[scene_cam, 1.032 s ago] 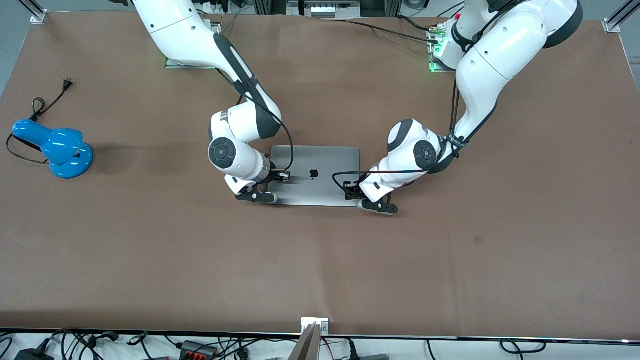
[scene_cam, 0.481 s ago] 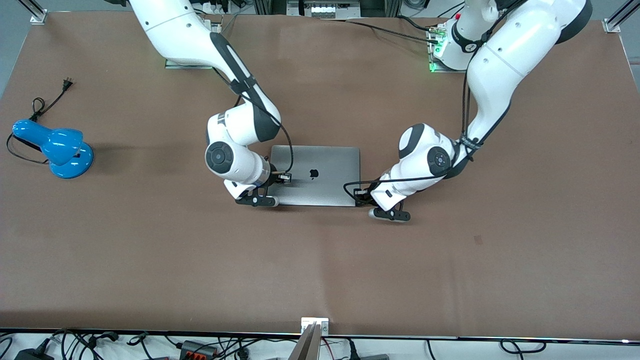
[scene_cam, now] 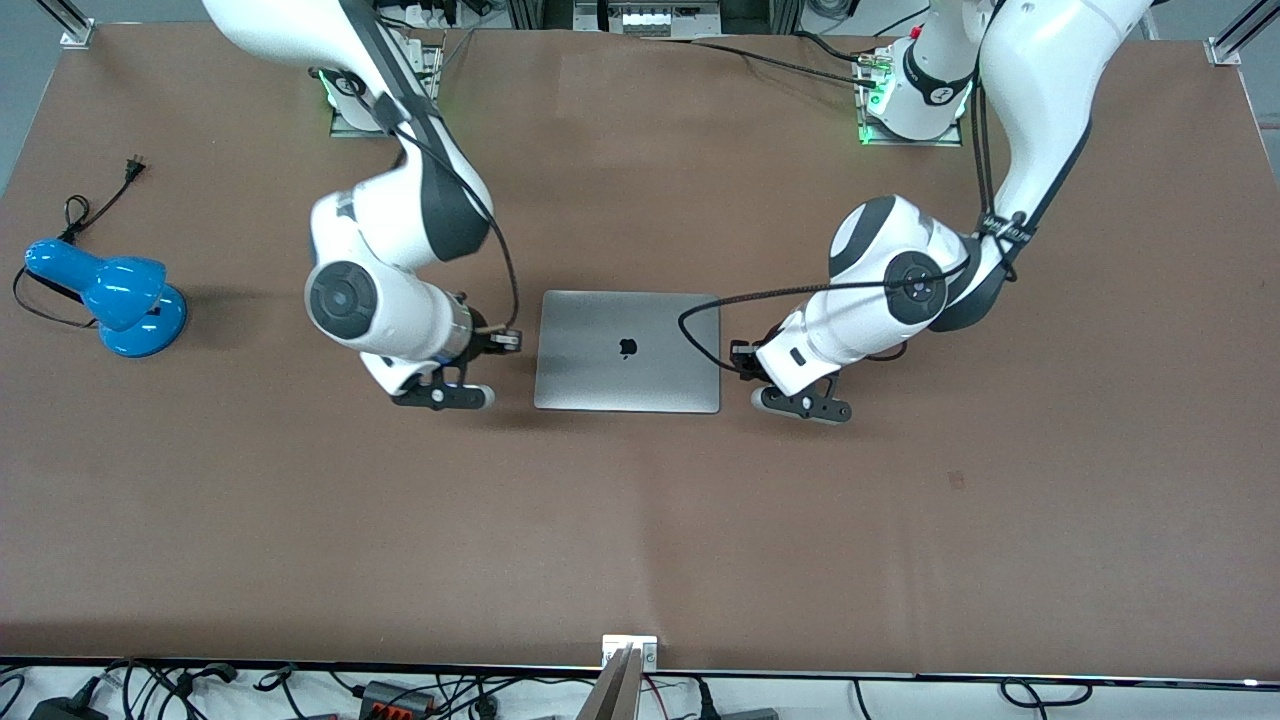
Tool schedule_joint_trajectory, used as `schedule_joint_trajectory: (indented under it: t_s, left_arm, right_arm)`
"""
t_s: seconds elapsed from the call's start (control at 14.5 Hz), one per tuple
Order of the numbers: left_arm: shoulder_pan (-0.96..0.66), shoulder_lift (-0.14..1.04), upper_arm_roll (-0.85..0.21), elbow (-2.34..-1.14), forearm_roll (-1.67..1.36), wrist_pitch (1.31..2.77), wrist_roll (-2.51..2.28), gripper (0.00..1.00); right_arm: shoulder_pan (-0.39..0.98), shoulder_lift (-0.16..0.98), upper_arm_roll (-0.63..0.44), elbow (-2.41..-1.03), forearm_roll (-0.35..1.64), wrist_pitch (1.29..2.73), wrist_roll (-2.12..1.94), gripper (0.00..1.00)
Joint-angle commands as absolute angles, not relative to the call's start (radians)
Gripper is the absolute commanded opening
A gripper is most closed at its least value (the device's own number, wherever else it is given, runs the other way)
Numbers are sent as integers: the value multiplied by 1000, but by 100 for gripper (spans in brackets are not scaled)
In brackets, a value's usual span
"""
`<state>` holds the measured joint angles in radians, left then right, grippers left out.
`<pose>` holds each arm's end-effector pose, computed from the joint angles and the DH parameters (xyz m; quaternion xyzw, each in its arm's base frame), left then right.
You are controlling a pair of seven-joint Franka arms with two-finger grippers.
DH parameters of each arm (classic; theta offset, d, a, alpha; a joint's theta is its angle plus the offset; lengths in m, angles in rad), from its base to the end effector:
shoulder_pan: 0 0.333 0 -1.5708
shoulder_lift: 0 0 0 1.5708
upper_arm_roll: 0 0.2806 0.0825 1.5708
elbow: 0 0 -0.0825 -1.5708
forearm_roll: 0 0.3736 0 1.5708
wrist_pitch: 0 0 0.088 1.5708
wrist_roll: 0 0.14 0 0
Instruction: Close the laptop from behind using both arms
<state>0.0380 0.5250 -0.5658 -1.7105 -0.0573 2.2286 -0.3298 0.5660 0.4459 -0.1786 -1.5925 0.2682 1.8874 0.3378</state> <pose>0.5724 -0.3081 0.2769 0.9859 -0.0455 -0.0345 0.1574 0.5724 0.2737 0.3094 -0.9937 0.0203 0.0960 0.0546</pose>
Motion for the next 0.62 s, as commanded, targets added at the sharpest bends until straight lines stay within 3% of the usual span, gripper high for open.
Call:
schedule_joint_trajectory:
  t_s: [0.0, 0.14, 0.21, 0.28, 0.41, 0.55]
  left_arm:
    - [46, 497, -568, -1601, -34, 2006, -328, 2]
    - [46, 497, -558, -1508, -32, 1843, -327, 6]
    - [49, 495, -557, -1474, -31, 1771, -327, 8]
    - [58, 483, -557, -1442, -14, 1703, -325, 11]
    - [61, 457, -566, -1382, 84, 1556, -322, 25]
    - [61, 430, -569, -1362, 129, 1450, -310, 65]
  right_arm:
    - [566, 353, -207, -1605, 210, 1813, 345, 17]
    - [568, 325, -245, -1579, 209, 1760, 342, 32]
    - [565, 322, -262, -1544, 209, 1696, 345, 51]
    - [571, 322, -282, -1508, 203, 1645, 348, 100]
    - [568, 316, -293, -1421, 128, 1558, 338, 100]
    - [561, 313, -322, -1356, 101, 1459, 331, 100]
